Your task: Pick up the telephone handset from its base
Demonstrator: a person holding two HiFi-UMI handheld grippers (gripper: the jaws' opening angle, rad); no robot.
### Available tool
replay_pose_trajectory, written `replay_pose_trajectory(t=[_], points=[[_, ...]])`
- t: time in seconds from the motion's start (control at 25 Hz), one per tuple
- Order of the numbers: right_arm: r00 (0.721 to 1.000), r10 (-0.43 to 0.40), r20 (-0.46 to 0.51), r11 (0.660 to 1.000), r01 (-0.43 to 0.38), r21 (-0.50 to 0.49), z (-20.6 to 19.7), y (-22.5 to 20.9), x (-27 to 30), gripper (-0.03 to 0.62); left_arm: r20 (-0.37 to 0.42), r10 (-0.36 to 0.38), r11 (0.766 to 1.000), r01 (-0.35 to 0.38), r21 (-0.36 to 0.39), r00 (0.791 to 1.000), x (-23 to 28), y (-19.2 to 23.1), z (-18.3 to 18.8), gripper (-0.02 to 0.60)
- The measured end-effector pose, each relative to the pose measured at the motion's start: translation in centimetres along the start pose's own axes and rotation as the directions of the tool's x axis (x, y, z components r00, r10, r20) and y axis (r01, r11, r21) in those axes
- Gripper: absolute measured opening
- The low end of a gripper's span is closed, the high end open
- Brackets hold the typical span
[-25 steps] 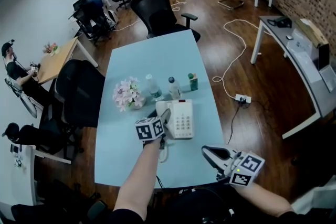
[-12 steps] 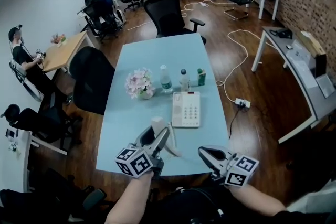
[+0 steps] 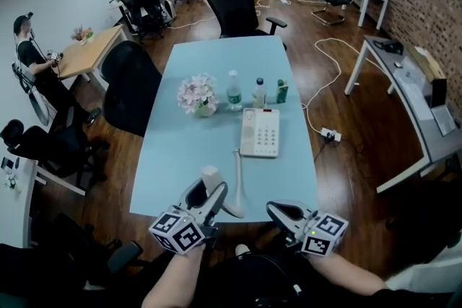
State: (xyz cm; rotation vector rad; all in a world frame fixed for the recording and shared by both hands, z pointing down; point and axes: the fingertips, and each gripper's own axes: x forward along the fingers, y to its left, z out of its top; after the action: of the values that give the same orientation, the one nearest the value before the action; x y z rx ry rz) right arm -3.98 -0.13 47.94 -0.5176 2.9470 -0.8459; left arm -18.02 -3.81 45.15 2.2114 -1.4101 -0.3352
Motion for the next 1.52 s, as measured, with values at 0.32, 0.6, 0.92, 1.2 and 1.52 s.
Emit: replay_pose_trajectory(t=[0.32, 0.6, 0.92, 1.2, 1.52], points=[[1.0, 0.005, -0.001, 0.999, -0.005, -0.052, -0.3, 2.1, -0.1, 0.017, 0.006, -0.004, 1.0, 0.004, 0.012, 1.0, -1.1, -0.6, 0.4, 0.242], [1.0, -0.009, 0.0, 0.999, 0.009, -0.044, -0.5, 1.9, -0.7, 0.017, 0.017, 0.005, 1.0, -0.006, 0.014, 1.0, -1.1, -0.5, 0.6, 0.241], [1.0, -0.01, -0.008, 0.997, 0.01, -0.08, -0.2, 2.2, -0.8, 0.015, 0.018, 0.003, 1.0, -0.003, 0.023, 1.0, -0.9, -0.9, 0.7, 0.241], [0.999, -0.027, -0.02, 0.993, 0.025, -0.111, -0.4, 2.0, -0.8, 0.015, 0.014, -0.006, 0.999, 0.005, 0.035, 1.0, -0.7, -1.3, 0.9, 0.241], [1.0, -0.013, -0.013, 0.994, 0.011, -0.108, -0.2, 2.3, -0.7, 0.015, 0.004, -0.003, 0.999, 0.003, 0.052, 1.0, -0.6, -1.3, 1.1, 0.241]])
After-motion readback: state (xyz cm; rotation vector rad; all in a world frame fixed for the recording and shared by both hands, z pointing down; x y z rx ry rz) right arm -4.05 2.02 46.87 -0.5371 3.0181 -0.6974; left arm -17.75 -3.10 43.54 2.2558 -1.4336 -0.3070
